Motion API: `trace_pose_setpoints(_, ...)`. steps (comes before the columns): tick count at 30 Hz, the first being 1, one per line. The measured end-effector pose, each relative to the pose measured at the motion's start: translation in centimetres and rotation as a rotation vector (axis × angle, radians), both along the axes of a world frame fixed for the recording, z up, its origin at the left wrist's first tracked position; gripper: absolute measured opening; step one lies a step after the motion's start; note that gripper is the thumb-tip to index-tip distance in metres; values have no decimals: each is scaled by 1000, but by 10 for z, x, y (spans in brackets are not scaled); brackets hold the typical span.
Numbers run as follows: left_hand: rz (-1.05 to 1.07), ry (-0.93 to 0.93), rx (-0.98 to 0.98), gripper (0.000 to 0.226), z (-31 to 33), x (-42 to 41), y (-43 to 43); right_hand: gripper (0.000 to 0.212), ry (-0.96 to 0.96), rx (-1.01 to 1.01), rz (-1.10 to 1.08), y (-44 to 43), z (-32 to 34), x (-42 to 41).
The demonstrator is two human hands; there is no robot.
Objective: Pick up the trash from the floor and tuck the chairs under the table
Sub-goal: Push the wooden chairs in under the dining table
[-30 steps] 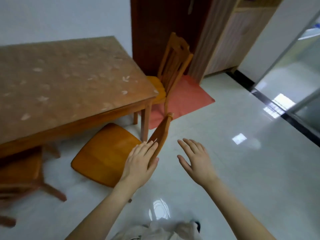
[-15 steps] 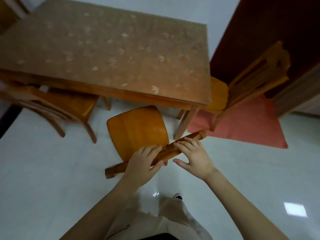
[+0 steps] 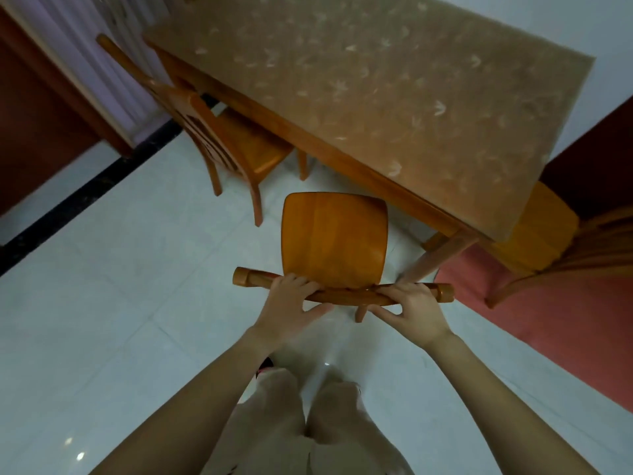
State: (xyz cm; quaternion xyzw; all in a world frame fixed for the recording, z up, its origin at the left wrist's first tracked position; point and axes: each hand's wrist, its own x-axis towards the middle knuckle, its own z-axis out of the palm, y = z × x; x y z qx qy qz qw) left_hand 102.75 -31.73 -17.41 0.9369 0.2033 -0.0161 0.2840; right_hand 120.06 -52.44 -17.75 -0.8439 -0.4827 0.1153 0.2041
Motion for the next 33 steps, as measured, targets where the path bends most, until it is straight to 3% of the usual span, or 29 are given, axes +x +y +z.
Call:
trace_pose_setpoints(8, 72, -148, -100, 42, -19, -2, 7, 30, 31, 73, -69, 1, -6, -15)
trace_pose_setpoints(14, -12, -217, -133, 41, -27, -15, 41, 37, 50, 128, -188, 18, -11, -49)
trace_pose_setpoints(25, -242, -174, -163, 51, -17, -23, 123, 36, 19, 193, -476, 75, -23, -111)
trace_pose_setpoints(33, -303, -131, -158, 43, -10, -13, 164, 47, 75, 238, -564, 115, -21, -116)
